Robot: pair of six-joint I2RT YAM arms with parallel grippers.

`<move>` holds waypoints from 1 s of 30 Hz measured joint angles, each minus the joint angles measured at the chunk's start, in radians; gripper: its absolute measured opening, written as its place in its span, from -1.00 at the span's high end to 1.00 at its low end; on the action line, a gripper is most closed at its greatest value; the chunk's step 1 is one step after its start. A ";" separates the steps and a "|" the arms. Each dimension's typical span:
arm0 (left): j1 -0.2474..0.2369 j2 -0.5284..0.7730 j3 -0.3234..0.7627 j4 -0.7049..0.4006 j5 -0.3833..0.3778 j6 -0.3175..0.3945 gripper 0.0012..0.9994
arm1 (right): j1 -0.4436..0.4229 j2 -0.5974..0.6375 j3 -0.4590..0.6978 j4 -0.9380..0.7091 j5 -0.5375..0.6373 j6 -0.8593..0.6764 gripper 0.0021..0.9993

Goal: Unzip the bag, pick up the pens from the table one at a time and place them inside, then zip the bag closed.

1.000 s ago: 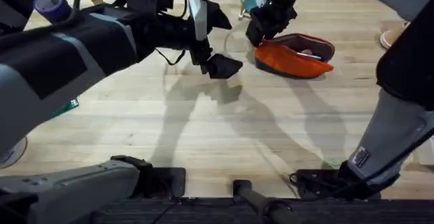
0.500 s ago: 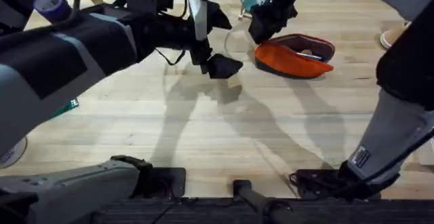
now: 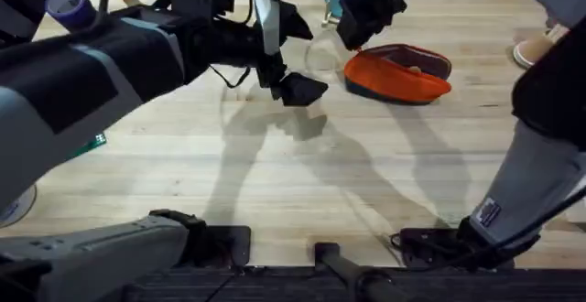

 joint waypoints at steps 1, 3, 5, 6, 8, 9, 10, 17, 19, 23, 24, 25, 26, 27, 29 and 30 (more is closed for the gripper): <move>0.000 0.000 0.000 0.000 0.000 0.000 -0.99 | 0.000 -0.008 0.000 -0.003 0.000 0.000 0.94; 0.000 0.000 0.000 0.000 0.000 0.000 -0.99 | 0.000 -0.026 0.000 -0.007 0.000 0.000 0.94; 0.000 0.000 0.000 0.000 0.000 0.000 -0.99 | -0.001 -0.041 0.000 -0.010 0.001 0.000 0.94; 0.000 0.000 0.000 0.000 0.000 0.000 -0.99 | -0.001 -0.045 0.000 -0.011 0.001 0.000 0.94; 0.000 0.000 0.000 0.000 0.000 0.000 -0.99 | -0.003 -0.047 0.000 -0.010 0.001 0.000 0.94; 0.000 0.000 0.000 0.000 0.000 0.000 -0.99 | -0.003 -0.047 0.000 -0.010 0.001 0.000 0.94; 0.000 0.000 0.000 0.000 0.000 0.000 -0.99 | -0.003 -0.047 0.000 -0.010 0.001 0.000 0.94; 0.000 0.000 0.000 0.000 0.000 0.000 -0.99 | -0.003 -0.047 0.000 -0.010 0.000 0.000 0.94; 0.000 0.000 0.000 0.000 0.000 0.000 -0.99 | -0.003 -0.047 0.000 -0.010 0.001 0.000 0.94; 0.000 0.000 0.000 0.000 0.000 0.000 -0.99 | -0.003 -0.047 0.000 -0.010 -0.002 0.000 0.94; 0.000 0.000 0.000 0.000 0.000 0.000 -0.99 | -0.003 -0.047 0.000 -0.010 -0.006 0.000 0.94; 0.000 0.000 0.000 0.000 0.000 0.000 -0.99 | -0.003 -0.046 0.000 -0.010 -0.012 0.000 0.94; 0.000 0.000 0.000 0.000 0.000 0.000 -0.99 | -0.003 -0.046 0.000 -0.010 -0.016 0.000 0.94; 0.000 0.000 0.000 0.000 0.000 0.000 -0.99 | -0.003 -0.047 0.000 -0.010 -0.018 0.000 0.94; 0.000 0.000 0.000 0.000 0.000 0.000 -0.99 | -0.003 -0.047 0.000 -0.010 -0.022 0.000 0.94; 0.000 0.000 0.000 0.000 0.000 0.000 -0.99 | -0.003 -0.046 0.000 -0.010 -0.023 0.000 0.94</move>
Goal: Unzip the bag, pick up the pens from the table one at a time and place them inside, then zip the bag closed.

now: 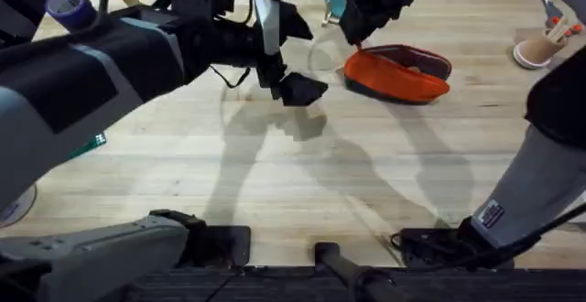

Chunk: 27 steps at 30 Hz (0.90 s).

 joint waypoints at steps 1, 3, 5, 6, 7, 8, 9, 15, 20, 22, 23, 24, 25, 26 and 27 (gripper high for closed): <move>0.000 0.000 0.000 0.000 0.000 0.000 -0.99 | 0.000 0.000 0.000 0.000 0.000 0.000 0.94; 0.000 0.000 0.000 0.000 0.000 0.000 -0.99 | 0.000 0.000 0.000 0.000 0.000 0.000 0.94; 0.000 0.000 0.000 0.000 0.000 0.000 -0.99 | 0.000 0.000 0.000 0.000 0.000 0.000 0.94; 0.000 0.000 0.000 0.000 0.000 0.000 -0.99 | 0.000 0.000 0.000 0.000 0.000 0.000 0.94; 0.000 0.000 0.000 0.000 0.000 0.000 -0.99 | 0.000 0.000 0.000 0.000 0.000 0.000 0.94; 0.000 0.000 0.000 0.000 0.000 0.000 -0.99 | 0.000 0.000 0.000 0.000 0.000 0.000 0.94; 0.000 0.000 0.000 0.001 0.000 0.000 -0.99 | 0.000 0.000 0.000 0.000 0.000 0.000 0.94; 0.000 0.050 0.000 0.011 -0.018 0.000 -0.99 | 0.000 0.000 0.000 0.000 -0.001 0.000 0.94; 0.000 0.108 0.000 0.033 -0.039 0.019 -0.99 | 0.000 0.000 0.000 0.000 -0.001 0.000 0.94; 0.000 0.116 -0.001 0.061 -0.038 0.023 -0.99 | 0.000 0.000 0.000 0.000 0.000 0.000 0.94; 0.000 0.116 -0.001 0.075 -0.036 0.025 -0.99 | 0.000 0.000 0.000 0.000 -0.001 0.000 0.94; 0.000 0.116 -0.001 0.092 -0.033 0.026 -0.99 | 0.000 0.000 0.000 0.000 0.000 0.000 0.94; 0.000 0.116 -0.001 0.112 -0.032 0.027 -0.99 | 0.000 0.000 0.000 0.000 0.000 0.000 0.94; 0.000 0.116 -0.001 0.126 -0.030 0.028 -0.99 | 0.000 0.000 0.000 0.000 0.000 0.000 0.94; 0.000 0.116 -0.001 0.141 -0.027 0.030 -0.99 | 0.000 0.000 0.000 0.000 0.000 0.000 0.94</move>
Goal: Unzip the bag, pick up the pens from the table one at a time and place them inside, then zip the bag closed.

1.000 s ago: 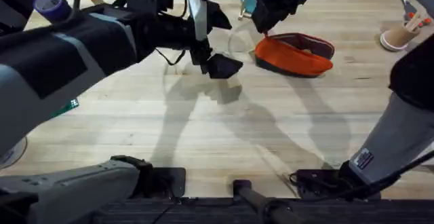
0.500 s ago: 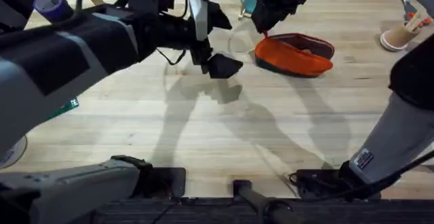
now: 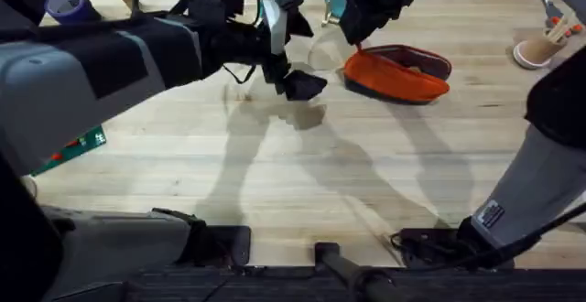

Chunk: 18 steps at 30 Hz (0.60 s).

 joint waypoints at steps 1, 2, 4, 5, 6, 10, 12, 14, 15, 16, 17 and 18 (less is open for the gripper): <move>0.000 0.000 0.000 0.018 0.004 0.000 -0.99 | 0.000 0.000 0.000 0.000 0.000 0.000 0.94; 0.000 0.000 0.000 0.037 0.009 0.000 -0.99 | 0.000 0.000 0.000 0.000 0.000 0.000 0.94; 0.000 0.001 0.000 0.073 0.022 0.000 -0.99 | 0.000 0.000 0.000 0.000 0.000 0.000 0.94; 0.003 0.004 0.000 0.095 0.037 -0.001 -0.99 | 0.000 0.000 0.000 0.000 0.000 0.000 0.94; 0.005 0.011 0.000 0.117 0.053 -0.004 -0.99 | 0.000 0.000 0.000 0.000 0.000 0.000 0.94; 0.023 0.072 0.000 0.187 0.135 -0.016 -0.99 | 0.000 0.000 0.000 0.000 0.000 0.000 0.94; 0.028 0.110 0.000 0.212 0.167 -0.026 -0.99 | 0.000 0.000 0.000 0.000 0.000 0.000 0.94; 0.029 0.147 0.000 0.238 0.196 -0.040 -0.99 | 0.000 0.000 0.000 0.000 0.000 0.000 0.94; 0.029 0.166 0.000 0.255 0.210 -0.047 -0.99 | 0.000 0.000 0.000 0.000 0.000 0.000 0.94; 0.029 0.182 0.000 0.270 0.225 -0.053 -0.99 | 0.000 0.000 0.000 0.000 0.000 0.000 0.94; 0.029 0.195 0.000 0.283 0.238 -0.057 -0.99 | 0.000 0.000 0.000 0.000 0.000 0.000 0.94; 0.029 0.207 0.000 0.295 0.249 -0.061 -0.99 | 0.000 0.000 0.000 0.000 0.000 0.000 0.94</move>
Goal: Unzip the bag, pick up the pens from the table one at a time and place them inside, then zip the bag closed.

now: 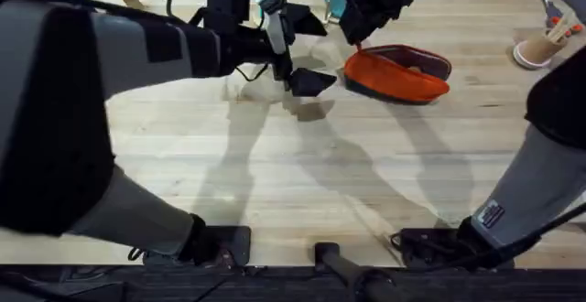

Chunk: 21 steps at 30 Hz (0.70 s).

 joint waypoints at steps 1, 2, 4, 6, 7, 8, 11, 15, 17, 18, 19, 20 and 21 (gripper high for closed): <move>0.000 0.010 0.000 0.008 0.007 -0.001 -0.99 | 0.000 0.000 0.000 0.000 0.000 0.000 0.94; 0.000 0.016 0.000 0.012 0.013 -0.004 -0.99 | 0.000 0.000 0.000 0.000 0.000 0.000 0.94; 0.000 0.033 0.000 0.016 0.024 -0.008 -0.99 | 0.000 0.000 0.000 0.000 0.000 0.000 0.94; 0.000 0.050 0.000 0.020 0.028 -0.010 -0.99 | 0.000 0.000 0.000 0.000 0.000 0.000 0.94; 0.000 0.059 0.000 0.029 0.028 -0.016 -0.99 | 0.000 0.000 0.000 0.000 0.000 0.000 0.94; 0.000 0.069 0.000 0.044 0.028 -0.027 -0.99 | 0.000 0.000 0.000 0.000 0.000 0.000 0.94; 0.000 0.106 0.000 0.109 0.031 -0.072 -0.99 | 0.000 0.000 0.000 0.000 0.000 -0.001 0.94; 0.000 0.146 0.000 0.191 0.030 -0.144 -0.99 | 0.000 0.000 0.000 0.000 0.000 -0.001 0.94; -0.002 0.156 0.000 0.216 0.025 -0.179 -0.99 | 0.000 0.000 0.000 0.000 0.000 -0.001 0.94; -0.004 0.161 0.000 0.227 0.022 -0.196 -0.99 | 0.000 0.000 0.000 0.000 0.000 -0.001 0.94; -0.007 0.167 0.000 0.243 0.021 -0.213 -0.99 | 0.000 0.000 0.000 0.000 0.000 -0.001 0.94; -0.011 0.173 0.000 0.257 0.020 -0.226 -0.99 | 0.000 0.000 0.000 0.000 0.000 -0.001 0.94; -0.016 0.181 0.000 0.276 0.019 -0.243 -0.99 | 0.000 0.000 0.000 0.000 0.000 -0.001 0.94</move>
